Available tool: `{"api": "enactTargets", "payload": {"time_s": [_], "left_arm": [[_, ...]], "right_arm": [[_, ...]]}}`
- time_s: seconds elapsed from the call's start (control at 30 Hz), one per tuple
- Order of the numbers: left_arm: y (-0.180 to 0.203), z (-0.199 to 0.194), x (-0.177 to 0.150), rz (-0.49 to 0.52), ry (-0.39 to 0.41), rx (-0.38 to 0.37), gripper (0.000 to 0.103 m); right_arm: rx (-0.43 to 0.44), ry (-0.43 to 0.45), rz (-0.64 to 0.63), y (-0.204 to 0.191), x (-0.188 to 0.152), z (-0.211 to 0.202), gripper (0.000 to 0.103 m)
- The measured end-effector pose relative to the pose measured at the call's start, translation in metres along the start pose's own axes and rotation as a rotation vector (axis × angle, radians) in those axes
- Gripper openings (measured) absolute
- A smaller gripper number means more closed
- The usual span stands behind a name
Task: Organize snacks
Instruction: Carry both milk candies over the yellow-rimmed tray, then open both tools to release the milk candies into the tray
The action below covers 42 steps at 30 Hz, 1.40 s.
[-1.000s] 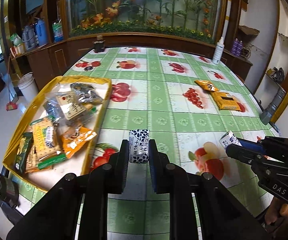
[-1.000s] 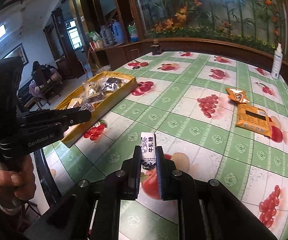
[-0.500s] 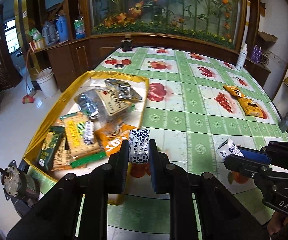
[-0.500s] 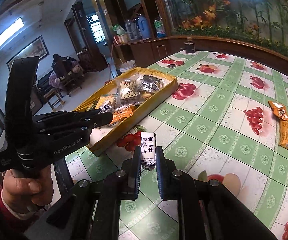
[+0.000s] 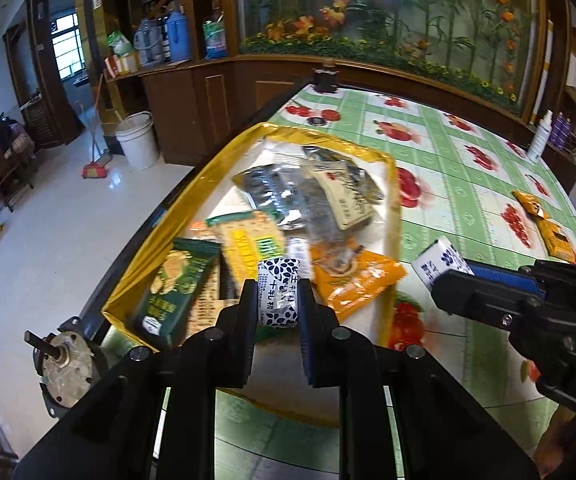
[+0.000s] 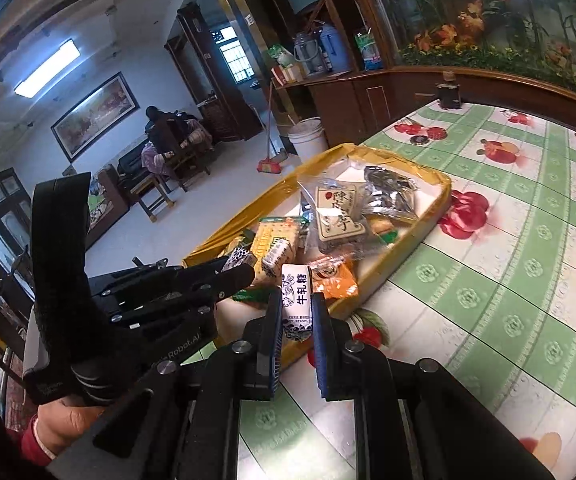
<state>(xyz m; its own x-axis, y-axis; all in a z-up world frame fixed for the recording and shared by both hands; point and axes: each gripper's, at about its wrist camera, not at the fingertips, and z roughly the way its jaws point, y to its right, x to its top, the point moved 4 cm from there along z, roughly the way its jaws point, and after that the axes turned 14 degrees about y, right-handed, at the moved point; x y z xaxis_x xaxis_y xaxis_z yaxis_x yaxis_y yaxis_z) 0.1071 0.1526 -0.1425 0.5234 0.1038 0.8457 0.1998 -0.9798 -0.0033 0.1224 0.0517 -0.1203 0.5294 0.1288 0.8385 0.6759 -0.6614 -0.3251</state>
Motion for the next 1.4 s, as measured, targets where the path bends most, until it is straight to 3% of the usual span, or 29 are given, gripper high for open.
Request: {"api": "enactTargets", "payload": {"time_s": [0.43,1.13,1.23,1.3,1.4], "left_arm": [[-0.03,0.025,-0.001,-0.028,-0.023,0.068,0.016],[-0.033,0.034,-0.002,-0.019,-0.026,0.119,0.019],[-0.035,0.032,0.0,-0.017,-0.025,0.143,0.035],[-0.037,0.03,0.001,-0.02,-0.018,0.157,0.069],[-0.036,0.025,0.004,-0.022,0.004,0.158,0.077]], "right_arm": [[0.028,-0.025,0.01,-0.004,0.012,0.06,0.013],[-0.004,-0.033,0.035,0.007,0.007,0.076,0.017],[-0.01,-0.031,0.03,0.007,0.007,0.076,0.017],[-0.012,-0.027,0.035,0.007,0.007,0.073,0.019],[-0.016,-0.018,0.042,0.01,0.009,0.069,0.024]]}}
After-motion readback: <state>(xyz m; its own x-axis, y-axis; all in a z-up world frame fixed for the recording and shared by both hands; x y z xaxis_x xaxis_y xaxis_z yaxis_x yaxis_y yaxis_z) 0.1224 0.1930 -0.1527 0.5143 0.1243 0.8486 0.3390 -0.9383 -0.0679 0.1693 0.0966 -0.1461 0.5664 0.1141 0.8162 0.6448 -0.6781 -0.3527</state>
